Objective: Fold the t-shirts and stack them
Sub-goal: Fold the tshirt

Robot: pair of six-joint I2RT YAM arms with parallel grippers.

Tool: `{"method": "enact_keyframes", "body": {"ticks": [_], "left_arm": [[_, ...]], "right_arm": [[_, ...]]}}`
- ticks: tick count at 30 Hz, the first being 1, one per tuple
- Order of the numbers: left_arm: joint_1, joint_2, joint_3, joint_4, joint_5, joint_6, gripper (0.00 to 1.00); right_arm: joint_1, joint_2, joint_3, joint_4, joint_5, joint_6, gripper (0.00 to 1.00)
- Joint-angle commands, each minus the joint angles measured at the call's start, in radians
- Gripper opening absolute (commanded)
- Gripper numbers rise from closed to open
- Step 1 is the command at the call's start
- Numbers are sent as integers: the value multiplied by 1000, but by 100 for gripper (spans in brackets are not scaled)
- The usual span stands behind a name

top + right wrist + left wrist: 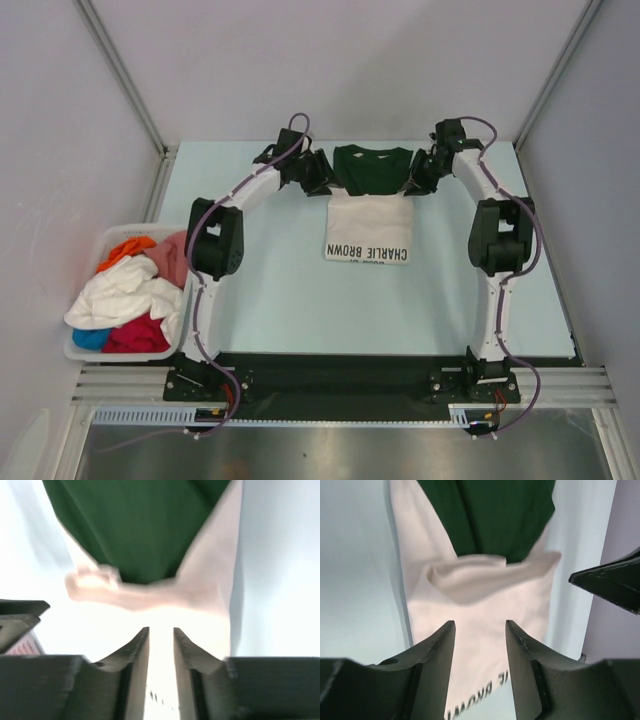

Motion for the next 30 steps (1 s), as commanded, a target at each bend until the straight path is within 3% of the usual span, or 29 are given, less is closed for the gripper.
{"method": "enact_keyframes", "body": {"ticks": [1,3,7,9,12,16,17,23,30], "left_arm": [[-40,-153,-139,39,22,12,50],[-64,-190,-190,52,42,4,49],[-112,-216,-331,142,101,-19,46],[-132,-205,-368,183,155,-43,43],[-135,-178,-432,220,172,-37,41],[-94,-162,-567,249,171,-5,38],[-83,-159,-585,248,160,25,38],[-35,-196,-630,165,123,170,38],[-63,-401,-636,134,128,135,40]], "right_arm": [[9,-176,-160,49,-67,-10,34],[11,-210,-280,84,-124,7,36],[31,-271,-469,215,-393,51,38],[46,-301,-584,265,-440,56,36],[43,-310,-717,348,-489,59,27],[2,-275,-840,452,-509,37,7],[-18,-266,-874,480,-511,53,7],[-132,-299,-914,404,-439,-2,5],[-90,-460,-867,273,-457,14,6]]}}
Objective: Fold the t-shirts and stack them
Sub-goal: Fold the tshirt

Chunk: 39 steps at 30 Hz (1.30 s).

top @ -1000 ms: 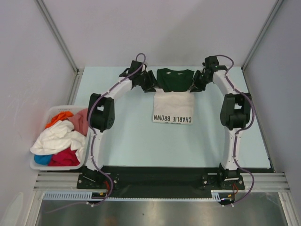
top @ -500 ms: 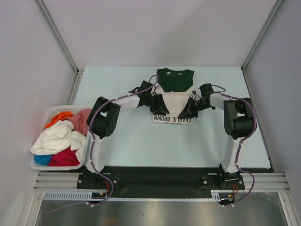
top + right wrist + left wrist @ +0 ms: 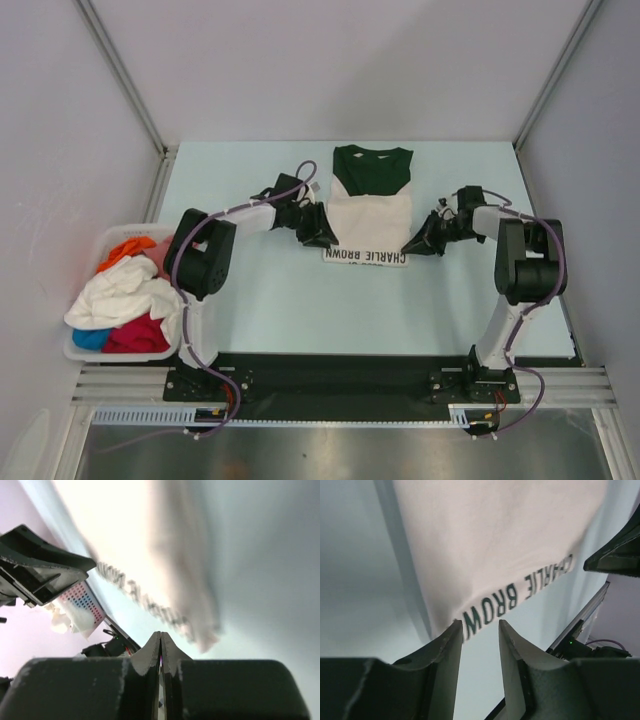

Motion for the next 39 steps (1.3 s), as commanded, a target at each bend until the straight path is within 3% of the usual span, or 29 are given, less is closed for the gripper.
{"method": "enact_keyframes", "body": {"ticks": [1,6,11,16,20,25,28,34,39], "left_arm": [[-15,-140,14,-11,-25,15,41],[-38,-65,-9,106,60,-83,41],[-19,28,-96,144,14,-53,39],[27,-19,-159,107,-43,16,38],[28,-88,-130,75,-8,13,40],[28,-61,-9,145,47,-111,42],[28,54,95,213,84,-177,43],[51,278,221,570,141,-429,43],[70,444,368,672,121,-493,43]], "right_arm": [[66,-114,43,-29,-7,23,6],[132,-13,40,89,-23,60,6],[104,59,1,137,-6,50,5],[5,-8,-66,79,16,-10,5],[-20,-86,-11,11,-1,-9,4],[-9,-85,82,75,-49,63,4],[6,18,134,199,-93,123,4],[17,297,292,437,-133,201,4],[-8,435,377,651,-173,335,2]]}}
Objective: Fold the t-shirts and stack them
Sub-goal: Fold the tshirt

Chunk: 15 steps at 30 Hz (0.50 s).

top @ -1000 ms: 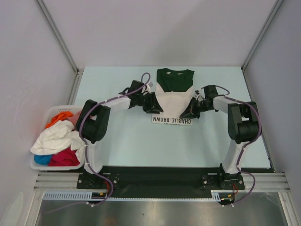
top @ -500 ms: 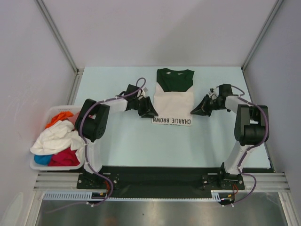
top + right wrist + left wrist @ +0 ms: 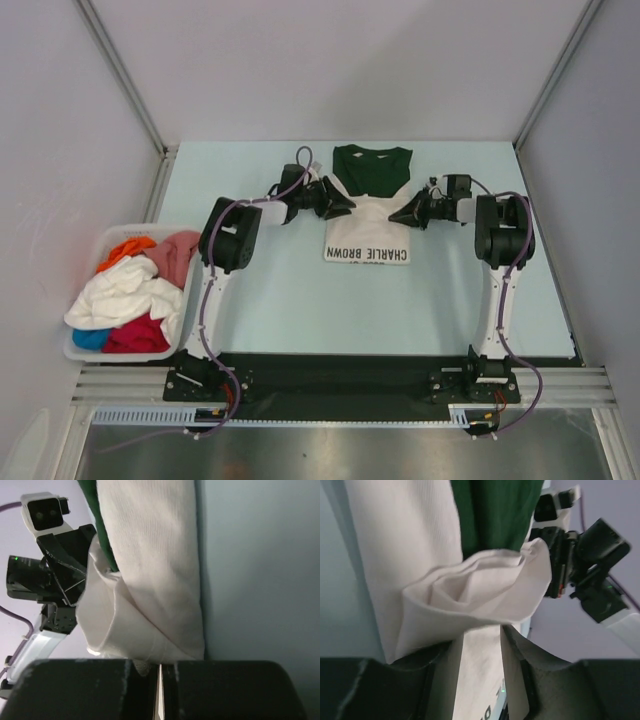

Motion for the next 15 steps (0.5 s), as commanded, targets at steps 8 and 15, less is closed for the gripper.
{"method": "enact_keyframes", "body": {"ticks": [8,15], "left_arm": [[56,117,152,122,-89,-151,45],[70,131,145,72,-84,-123,45]], "right_arm": [[-52,132,129,290,8,200,3],[-63,160,83,726,-49,562,3]]}}
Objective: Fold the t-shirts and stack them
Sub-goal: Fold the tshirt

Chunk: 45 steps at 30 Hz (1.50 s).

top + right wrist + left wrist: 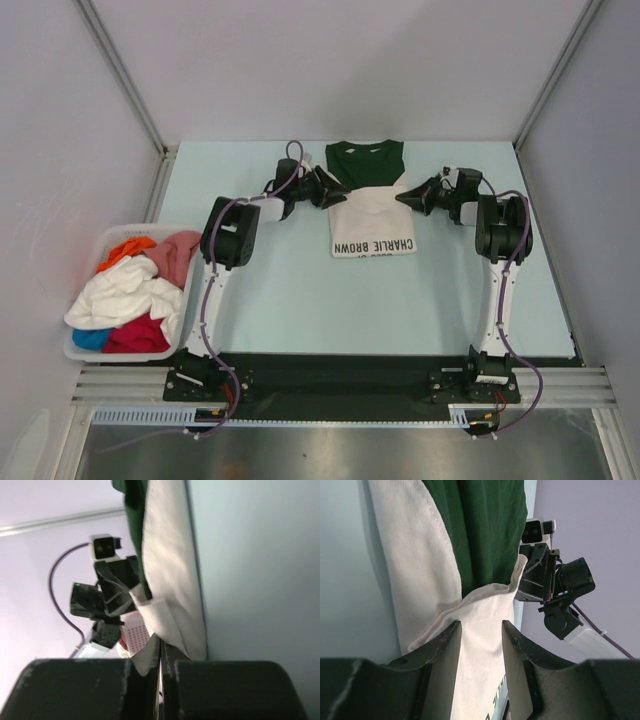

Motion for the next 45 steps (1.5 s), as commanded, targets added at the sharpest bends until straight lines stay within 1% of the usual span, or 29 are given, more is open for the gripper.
{"method": "enact_keyframes", "body": {"ticks": [1,2,4,5,6,12,17,18,19,20,23,25,26,28,29,31,32,34,35,36,37,38,39,40,41,42,43,44,45], "left_arm": [[24,22,14,-52,-50,35,45],[24,18,14,-64,-52,40,45],[27,13,17,-75,-59,50,45],[29,11,20,-83,-59,52,45],[29,10,28,-84,-58,50,45],[30,-16,52,-144,-65,92,46],[47,11,51,-205,-87,86,46],[47,18,64,-224,-90,109,46],[49,31,80,-288,-95,128,46],[53,37,107,-310,-96,159,46],[66,22,130,-382,-113,204,46],[72,-7,123,-417,-102,248,46],[76,-43,120,-437,-104,271,47],[81,-88,118,-521,-125,345,49],[89,-140,114,-544,-133,363,52],[95,-205,54,-561,-153,380,57],[96,-247,23,-560,-157,379,58],[92,-361,-78,-552,-180,353,61],[83,-398,-121,-551,-200,339,63],[75,-474,-211,-540,-211,302,64],[69,-507,-260,-510,-216,281,65],[50,-537,-305,-503,-237,259,66],[40,-606,-395,-493,-249,203,67],[11,-637,-444,-450,-262,175,67],[-6,-677,-492,-431,-307,147,68],[-26,-712,-577,-419,-347,91,70],[-67,-778,-618,-391,-386,63,73],[-88,-806,-653,-391,-473,37,79],[-109,-827,-708,-358,-505,-18,81]], "right_arm": [[-8,16,6,276,12,203,3],[-7,9,8,290,12,221,3],[-5,-2,26,255,31,199,3],[-5,-2,44,160,53,171,2],[-4,10,63,118,61,128,1],[6,55,92,48,113,103,1],[1,91,112,-70,205,39,1],[-1,93,120,-95,216,27,1],[-5,87,127,-132,259,-34,1],[-10,84,153,-228,284,-70,1],[-33,76,212,-374,322,-174,2],[-48,70,293,-481,359,-231,4],[-62,59,333,-615,377,-306,5],[-76,44,423,-731,412,-360,8],[-85,10,443,-829,425,-399,12],[-88,-49,444,-897,458,-438,15],[-88,-83,433,-951,477,-453,20],[-87,-195,375,-993,515,-464,28],[-87,-233,280,-991,515,-454,38],[-85,-314,226,-985,514,-441,43],[-85,-355,169,-958,511,-412,48],[-83,-402,38,-935,511,-395,56],[-80,-443,-22,-909,512,-380,61],[-76,-529,-91,-864,520,-353,64],[-73,-571,-201,-841,523,-339,70],[-70,-611,-271,-812,526,-319,72],[-62,-692,-328,-751,534,-284,74],[-60,-729,-383,-718,538,-262,76],[-56,-769,-500,-683,546,-245,76]]}}
